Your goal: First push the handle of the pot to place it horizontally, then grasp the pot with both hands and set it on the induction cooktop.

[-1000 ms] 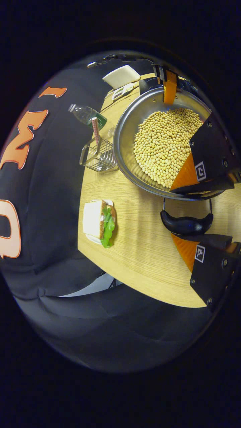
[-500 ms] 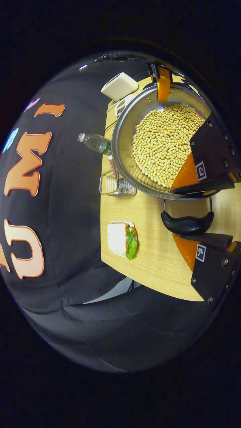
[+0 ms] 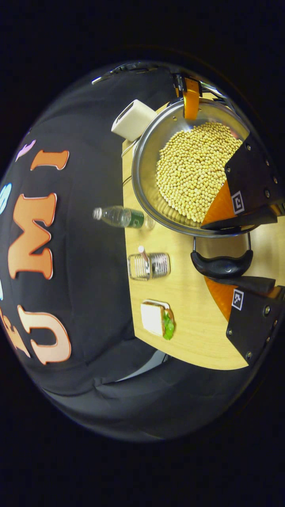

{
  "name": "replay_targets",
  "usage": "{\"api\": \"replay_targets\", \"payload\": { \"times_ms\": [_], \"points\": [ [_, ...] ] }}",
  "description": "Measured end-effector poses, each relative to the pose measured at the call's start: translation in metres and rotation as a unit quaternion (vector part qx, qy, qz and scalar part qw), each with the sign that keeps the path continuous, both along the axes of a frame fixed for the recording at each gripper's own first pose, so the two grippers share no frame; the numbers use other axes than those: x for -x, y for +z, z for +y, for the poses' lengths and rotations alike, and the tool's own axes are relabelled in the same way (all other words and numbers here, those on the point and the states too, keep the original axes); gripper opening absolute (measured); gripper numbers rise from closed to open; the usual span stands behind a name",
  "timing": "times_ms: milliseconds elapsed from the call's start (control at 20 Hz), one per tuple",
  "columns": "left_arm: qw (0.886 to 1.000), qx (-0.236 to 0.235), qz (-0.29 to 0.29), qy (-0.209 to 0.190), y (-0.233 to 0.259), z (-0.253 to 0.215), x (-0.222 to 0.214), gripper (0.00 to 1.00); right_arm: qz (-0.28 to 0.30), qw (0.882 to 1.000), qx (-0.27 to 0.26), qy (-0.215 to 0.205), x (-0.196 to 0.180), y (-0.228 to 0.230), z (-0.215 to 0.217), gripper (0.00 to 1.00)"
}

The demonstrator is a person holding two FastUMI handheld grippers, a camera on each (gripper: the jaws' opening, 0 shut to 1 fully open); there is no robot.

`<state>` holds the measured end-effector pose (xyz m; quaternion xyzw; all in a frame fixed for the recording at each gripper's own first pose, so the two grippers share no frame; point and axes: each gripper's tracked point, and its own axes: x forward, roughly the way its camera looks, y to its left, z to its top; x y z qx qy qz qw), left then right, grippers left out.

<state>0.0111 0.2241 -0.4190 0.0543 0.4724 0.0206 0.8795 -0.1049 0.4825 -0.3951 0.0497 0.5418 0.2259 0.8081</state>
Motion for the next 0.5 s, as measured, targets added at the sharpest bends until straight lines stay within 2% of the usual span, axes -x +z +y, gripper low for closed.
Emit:
{"api": "replay_targets", "payload": {
  "times_ms": [250, 500],
  "points": [
    [1.000, 0.006, -0.006, -0.015, -0.016, -0.002, -0.004, 0.53, -0.006, 1.000, 0.006, -0.029, 0.004, 0.003, -0.005, 0.54],
    [1.000, 0.005, -0.007, -0.027, -0.014, -0.004, -0.011, 0.53, -0.005, 0.999, 0.009, -0.038, 0.011, 0.002, -0.010, 0.54]
  ]
}}
